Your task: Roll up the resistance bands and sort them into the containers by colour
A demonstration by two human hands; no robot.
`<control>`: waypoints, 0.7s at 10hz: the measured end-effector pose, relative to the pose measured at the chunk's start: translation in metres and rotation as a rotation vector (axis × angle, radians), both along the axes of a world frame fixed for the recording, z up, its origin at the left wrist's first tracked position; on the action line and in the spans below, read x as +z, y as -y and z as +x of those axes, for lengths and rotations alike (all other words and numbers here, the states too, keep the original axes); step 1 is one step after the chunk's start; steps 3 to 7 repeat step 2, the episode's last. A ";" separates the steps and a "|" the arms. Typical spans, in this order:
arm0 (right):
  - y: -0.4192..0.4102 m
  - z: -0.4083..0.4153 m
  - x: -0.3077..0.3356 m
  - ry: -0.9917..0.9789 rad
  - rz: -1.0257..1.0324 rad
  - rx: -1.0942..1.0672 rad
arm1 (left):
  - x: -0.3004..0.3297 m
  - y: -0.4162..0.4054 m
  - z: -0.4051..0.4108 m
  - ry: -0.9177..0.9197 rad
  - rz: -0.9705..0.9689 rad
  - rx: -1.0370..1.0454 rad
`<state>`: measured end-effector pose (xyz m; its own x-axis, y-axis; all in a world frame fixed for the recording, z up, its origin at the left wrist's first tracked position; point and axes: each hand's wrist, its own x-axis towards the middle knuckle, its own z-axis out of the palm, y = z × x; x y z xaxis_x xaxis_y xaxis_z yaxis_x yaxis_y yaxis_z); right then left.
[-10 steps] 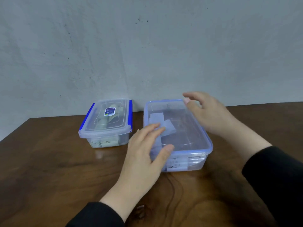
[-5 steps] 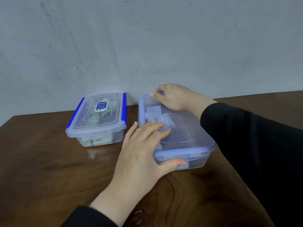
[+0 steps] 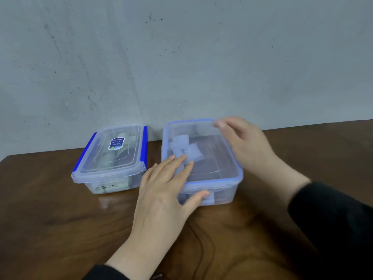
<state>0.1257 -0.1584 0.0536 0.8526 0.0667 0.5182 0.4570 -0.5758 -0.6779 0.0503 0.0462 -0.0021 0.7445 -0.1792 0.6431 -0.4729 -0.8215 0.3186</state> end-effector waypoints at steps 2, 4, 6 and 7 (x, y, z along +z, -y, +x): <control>0.092 -0.099 -0.046 -0.411 0.096 -0.240 | -0.002 0.012 0.020 0.037 0.020 0.078; 0.092 -0.099 -0.046 -0.411 0.096 -0.240 | -0.002 0.012 0.020 0.037 0.020 0.078; 0.092 -0.099 -0.046 -0.411 0.096 -0.240 | -0.002 0.012 0.020 0.037 0.020 0.078; 0.092 -0.099 -0.046 -0.411 0.096 -0.240 | -0.002 0.012 0.020 0.037 0.020 0.078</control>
